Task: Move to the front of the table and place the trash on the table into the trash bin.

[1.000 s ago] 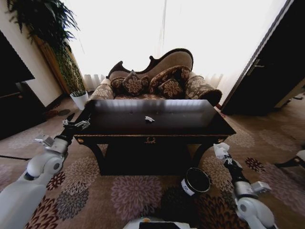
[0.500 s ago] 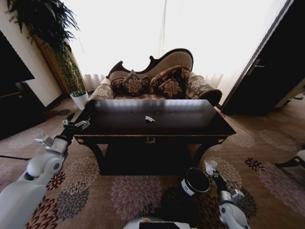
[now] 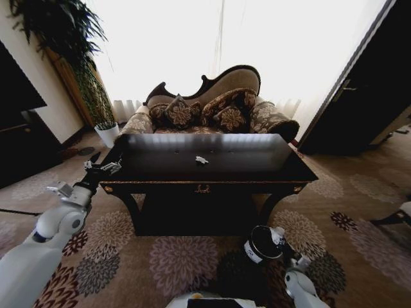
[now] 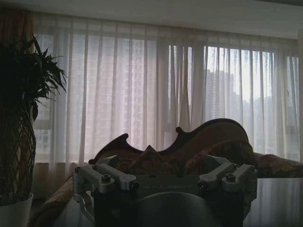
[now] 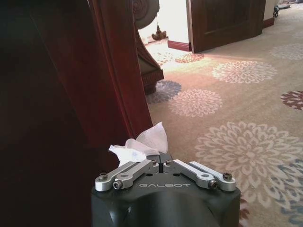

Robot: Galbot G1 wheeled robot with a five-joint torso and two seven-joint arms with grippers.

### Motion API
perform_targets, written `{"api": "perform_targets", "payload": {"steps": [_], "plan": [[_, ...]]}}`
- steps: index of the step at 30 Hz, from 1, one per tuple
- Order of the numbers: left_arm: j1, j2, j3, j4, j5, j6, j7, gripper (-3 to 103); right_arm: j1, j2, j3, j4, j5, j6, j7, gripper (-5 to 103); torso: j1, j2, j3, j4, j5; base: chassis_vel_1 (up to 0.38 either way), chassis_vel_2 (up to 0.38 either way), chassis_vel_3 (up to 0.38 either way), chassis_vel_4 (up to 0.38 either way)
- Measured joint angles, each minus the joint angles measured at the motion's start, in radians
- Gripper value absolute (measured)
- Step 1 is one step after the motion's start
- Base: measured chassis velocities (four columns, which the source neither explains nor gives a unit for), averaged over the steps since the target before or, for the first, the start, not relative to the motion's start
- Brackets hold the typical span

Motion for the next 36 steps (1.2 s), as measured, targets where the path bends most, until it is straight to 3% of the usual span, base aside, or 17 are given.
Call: {"api": "perform_targets", "payload": {"steps": [15, 21, 27, 35, 36], "plan": [[0.0, 0.0, 0.0, 0.0, 0.0, 0.0, 0.0, 100, 0.143, 0.004, -0.039, -0.177, -0.075, -0.003, 0.004, -3, 0.0, 0.0, 0.0, 0.0, 0.0, 0.0, 0.0, 0.0, 0.0], [0.0, 0.0, 0.0, 0.0, 0.0, 0.0, 0.0, 100, 0.15, 0.029, -0.037, -0.185, -0.115, -0.013, 0.034, 20, 0.0, 0.0, 0.0, -0.0002, 0.0002, 0.0, 0.0, 0.0, 0.0], [0.0, 0.0, 0.0, 0.0, 0.0, 0.0, 0.0, 100, 0.153, 0.035, -0.034, -0.178, -0.12, -0.026, 0.048, 37, 0.0, 0.0, 0.0, -0.0001, 0.0, 0.0, 0.0, 0.0, 0.0], [0.0, 0.0, 0.0, 0.0, 0.0, 0.0, 0.0, 100, 0.118, 0.037, -0.03, -0.117, -0.106, -0.034, 0.051, 75, 0.0, 0.0, 0.0, 0.0, 0.0, 0.0, 0.0, 0.0, 0.0], [0.0, 0.0, 0.0, 0.0, 0.0, 0.0, 0.0, 100, 0.118, 0.037, -0.03, -0.117, -0.106, -0.034, 0.051, 75, 0.0, 0.0, 0.0, 0.0, 0.0, 0.0, 0.0, 0.0, 0.0]]}}
